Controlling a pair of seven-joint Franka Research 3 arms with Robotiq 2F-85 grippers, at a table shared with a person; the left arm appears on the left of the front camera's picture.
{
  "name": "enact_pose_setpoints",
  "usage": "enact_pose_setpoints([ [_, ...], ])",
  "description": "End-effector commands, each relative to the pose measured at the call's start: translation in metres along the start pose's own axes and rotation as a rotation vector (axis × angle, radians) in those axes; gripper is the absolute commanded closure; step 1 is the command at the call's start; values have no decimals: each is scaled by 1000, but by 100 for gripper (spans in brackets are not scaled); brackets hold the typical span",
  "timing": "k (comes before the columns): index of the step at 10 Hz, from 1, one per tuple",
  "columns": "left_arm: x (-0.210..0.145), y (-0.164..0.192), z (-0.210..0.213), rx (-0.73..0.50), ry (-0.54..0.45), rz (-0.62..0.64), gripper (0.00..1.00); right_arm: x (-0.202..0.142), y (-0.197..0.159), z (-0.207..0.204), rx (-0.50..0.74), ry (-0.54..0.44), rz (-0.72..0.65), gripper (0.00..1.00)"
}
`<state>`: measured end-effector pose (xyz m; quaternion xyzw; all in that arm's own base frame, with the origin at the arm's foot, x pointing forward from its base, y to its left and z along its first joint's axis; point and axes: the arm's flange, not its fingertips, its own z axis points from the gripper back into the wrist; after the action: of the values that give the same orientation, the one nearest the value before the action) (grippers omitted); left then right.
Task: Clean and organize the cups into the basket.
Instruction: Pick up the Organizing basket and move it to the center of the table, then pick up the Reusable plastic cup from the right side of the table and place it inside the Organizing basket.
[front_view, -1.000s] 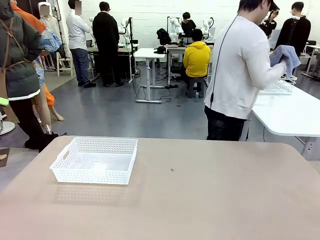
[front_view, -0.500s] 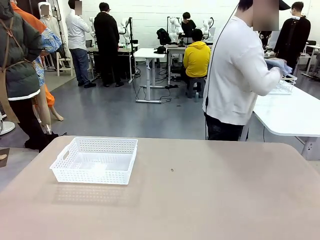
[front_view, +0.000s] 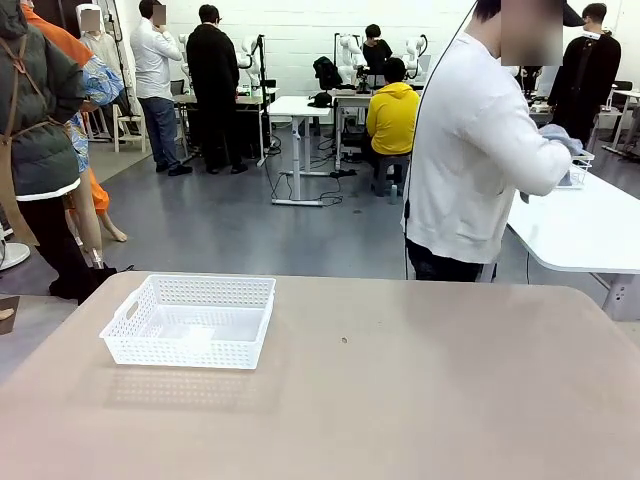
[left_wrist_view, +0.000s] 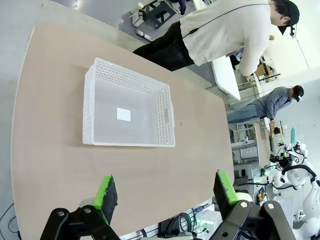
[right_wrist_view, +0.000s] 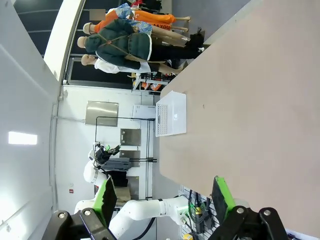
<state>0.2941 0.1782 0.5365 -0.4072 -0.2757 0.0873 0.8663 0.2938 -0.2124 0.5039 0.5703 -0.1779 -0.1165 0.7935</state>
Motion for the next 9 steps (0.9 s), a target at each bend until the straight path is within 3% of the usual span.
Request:
enact_pose_setpoints([
  [1, 0, 1, 2, 6, 0, -5, 0, 0, 1, 1, 10, 1, 3, 0],
  [9, 0, 1, 2, 6, 0, -5, 0, 0, 1, 1, 10, 1, 3, 0],
])
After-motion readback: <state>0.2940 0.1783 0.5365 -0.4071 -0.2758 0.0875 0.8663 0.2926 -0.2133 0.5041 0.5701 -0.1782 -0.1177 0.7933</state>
